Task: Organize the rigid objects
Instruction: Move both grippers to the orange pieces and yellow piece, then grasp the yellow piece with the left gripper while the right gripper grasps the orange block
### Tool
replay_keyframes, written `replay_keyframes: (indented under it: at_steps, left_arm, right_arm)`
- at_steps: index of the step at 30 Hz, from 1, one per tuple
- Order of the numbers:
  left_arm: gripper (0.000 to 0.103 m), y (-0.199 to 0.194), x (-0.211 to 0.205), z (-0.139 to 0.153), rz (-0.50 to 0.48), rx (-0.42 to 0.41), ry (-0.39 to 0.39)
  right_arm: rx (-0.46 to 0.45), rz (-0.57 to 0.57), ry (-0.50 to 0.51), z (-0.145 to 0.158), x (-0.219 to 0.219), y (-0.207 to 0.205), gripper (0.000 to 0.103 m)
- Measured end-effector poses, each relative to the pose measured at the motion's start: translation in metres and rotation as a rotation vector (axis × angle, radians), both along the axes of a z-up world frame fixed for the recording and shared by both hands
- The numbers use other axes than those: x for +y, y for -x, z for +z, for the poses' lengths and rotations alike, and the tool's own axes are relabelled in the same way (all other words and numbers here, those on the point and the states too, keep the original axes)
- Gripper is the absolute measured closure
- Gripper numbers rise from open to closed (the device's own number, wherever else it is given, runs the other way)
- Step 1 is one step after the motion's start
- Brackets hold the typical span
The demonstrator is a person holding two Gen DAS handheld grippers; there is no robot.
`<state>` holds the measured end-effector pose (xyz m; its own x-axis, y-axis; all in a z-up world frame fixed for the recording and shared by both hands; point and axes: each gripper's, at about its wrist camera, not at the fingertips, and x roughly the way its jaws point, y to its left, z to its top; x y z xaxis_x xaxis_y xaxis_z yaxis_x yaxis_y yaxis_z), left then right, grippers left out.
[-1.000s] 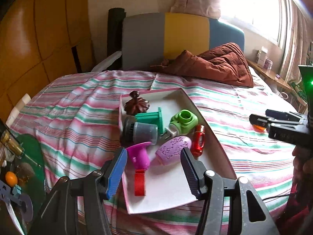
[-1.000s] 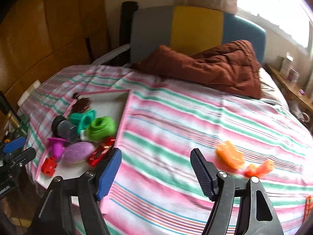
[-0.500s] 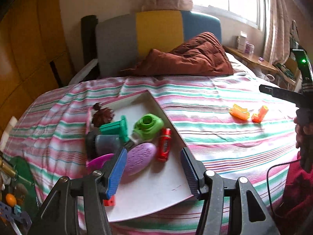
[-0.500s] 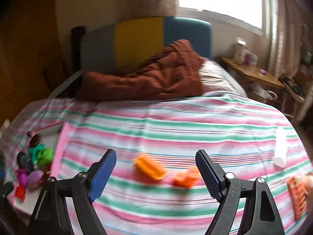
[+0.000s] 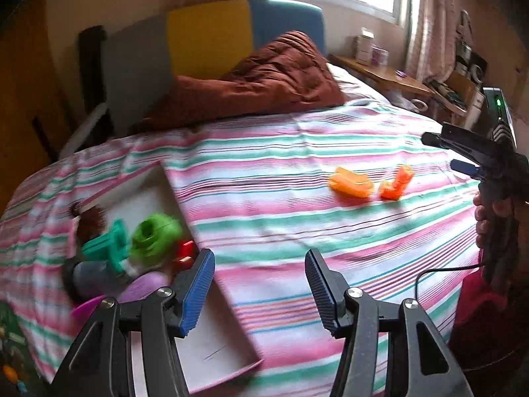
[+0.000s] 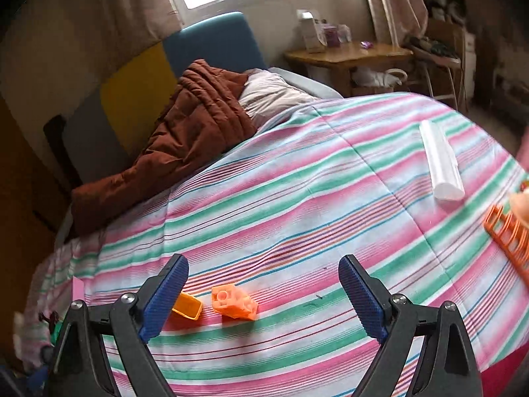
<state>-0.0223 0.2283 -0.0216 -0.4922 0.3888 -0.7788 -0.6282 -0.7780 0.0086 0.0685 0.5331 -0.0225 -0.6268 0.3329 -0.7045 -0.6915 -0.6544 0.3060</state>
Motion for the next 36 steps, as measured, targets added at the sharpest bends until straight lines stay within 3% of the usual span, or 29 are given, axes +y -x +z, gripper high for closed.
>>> replay_keyframes:
  at_steps: [5, 7, 10, 15, 22, 27, 28, 30, 31, 32, 33, 36]
  left_arm:
    - [0.046, 0.009, 0.046, -0.01, -0.078, -0.061, -0.008]
    - [0.046, 0.018, 0.062, -0.016, -0.094, -0.136, -0.032]
    - [0.046, 0.034, 0.084, -0.026, -0.081, -0.271, -0.1]
    - [0.045, 0.052, 0.123, -0.041, -0.056, -0.337, -0.128]
    - [0.044, 0.083, 0.164, -0.063, 0.053, -0.442, -0.186]
    - [0.041, 0.101, 0.178, -0.085, 0.167, -0.496, -0.159]
    - [0.041, 0.102, 0.181, -0.085, 0.173, -0.478, -0.159]
    - [0.045, 0.099, 0.189, -0.083, 0.135, -0.454, -0.143]
    - [0.051, 0.095, 0.194, -0.083, 0.092, -0.455, -0.141]
    - [0.068, 0.091, 0.197, -0.084, 0.057, -0.451, -0.134]
    - [0.074, 0.088, 0.198, -0.085, 0.031, -0.448, -0.13]
    - [0.079, 0.077, 0.193, -0.087, -0.038, -0.414, -0.086]
  right_arm:
    - [0.006, -0.017, 0.033, -0.001, 0.004, -0.003, 0.01]
    - [0.012, -0.017, 0.046, -0.001, 0.006, -0.003, 0.01]
    - [0.022, -0.02, 0.061, -0.001, 0.008, -0.004, 0.01]
    - [0.04, -0.025, 0.083, -0.001, 0.012, -0.006, 0.01]
    - [0.063, -0.038, 0.105, -0.001, 0.016, -0.008, 0.009]
    - [0.063, -0.048, 0.118, -0.003, 0.019, -0.008, 0.009]
    - [0.062, -0.05, 0.118, -0.004, 0.019, -0.008, 0.009]
    - [0.055, -0.054, 0.113, -0.005, 0.02, -0.008, 0.009]
    - [0.051, -0.055, 0.112, -0.006, 0.02, -0.007, 0.009]
    - [0.046, -0.057, 0.112, -0.007, 0.021, -0.007, 0.009]
    - [0.044, -0.058, 0.113, -0.007, 0.021, -0.007, 0.009]
    - [0.032, -0.067, 0.113, -0.01, 0.023, -0.007, 0.009]
